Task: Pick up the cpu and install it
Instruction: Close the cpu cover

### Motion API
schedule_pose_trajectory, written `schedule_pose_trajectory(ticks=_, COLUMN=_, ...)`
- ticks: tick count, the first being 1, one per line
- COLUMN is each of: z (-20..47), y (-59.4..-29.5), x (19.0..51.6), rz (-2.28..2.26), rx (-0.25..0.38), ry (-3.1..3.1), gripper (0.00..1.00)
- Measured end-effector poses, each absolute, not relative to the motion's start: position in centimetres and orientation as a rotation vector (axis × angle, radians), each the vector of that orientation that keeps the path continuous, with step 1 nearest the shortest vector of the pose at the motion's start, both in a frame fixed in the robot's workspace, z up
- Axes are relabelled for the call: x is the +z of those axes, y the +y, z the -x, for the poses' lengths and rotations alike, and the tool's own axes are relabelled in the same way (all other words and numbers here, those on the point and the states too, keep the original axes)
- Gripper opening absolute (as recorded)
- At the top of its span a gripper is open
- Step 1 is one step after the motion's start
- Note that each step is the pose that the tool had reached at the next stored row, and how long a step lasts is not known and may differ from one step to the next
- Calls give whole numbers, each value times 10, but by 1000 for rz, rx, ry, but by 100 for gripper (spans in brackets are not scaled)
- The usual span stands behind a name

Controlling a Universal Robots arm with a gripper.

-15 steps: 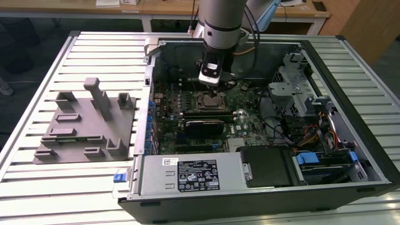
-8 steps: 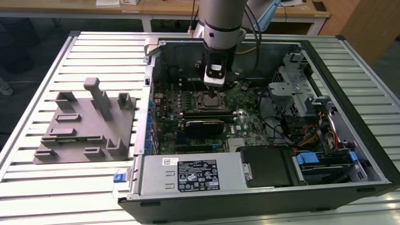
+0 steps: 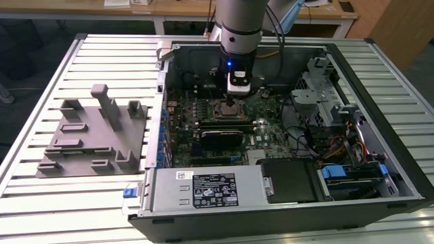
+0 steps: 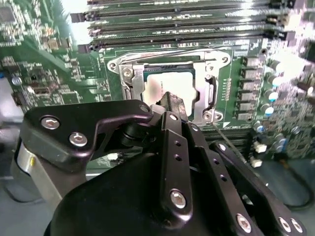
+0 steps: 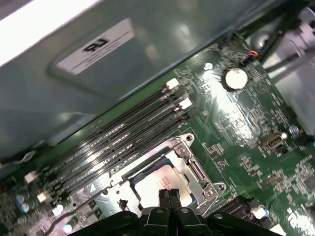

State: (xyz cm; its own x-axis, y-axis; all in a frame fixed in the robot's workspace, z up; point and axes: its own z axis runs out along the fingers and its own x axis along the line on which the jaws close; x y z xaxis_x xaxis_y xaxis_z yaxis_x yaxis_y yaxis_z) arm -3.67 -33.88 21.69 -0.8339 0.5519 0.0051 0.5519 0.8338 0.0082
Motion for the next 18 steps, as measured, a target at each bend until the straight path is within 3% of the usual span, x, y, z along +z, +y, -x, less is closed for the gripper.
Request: schedule_pose_trajectory(ticks=18, z=37, y=-339, x=215, rz=443, rx=-12, ry=-3107, gripper=11)
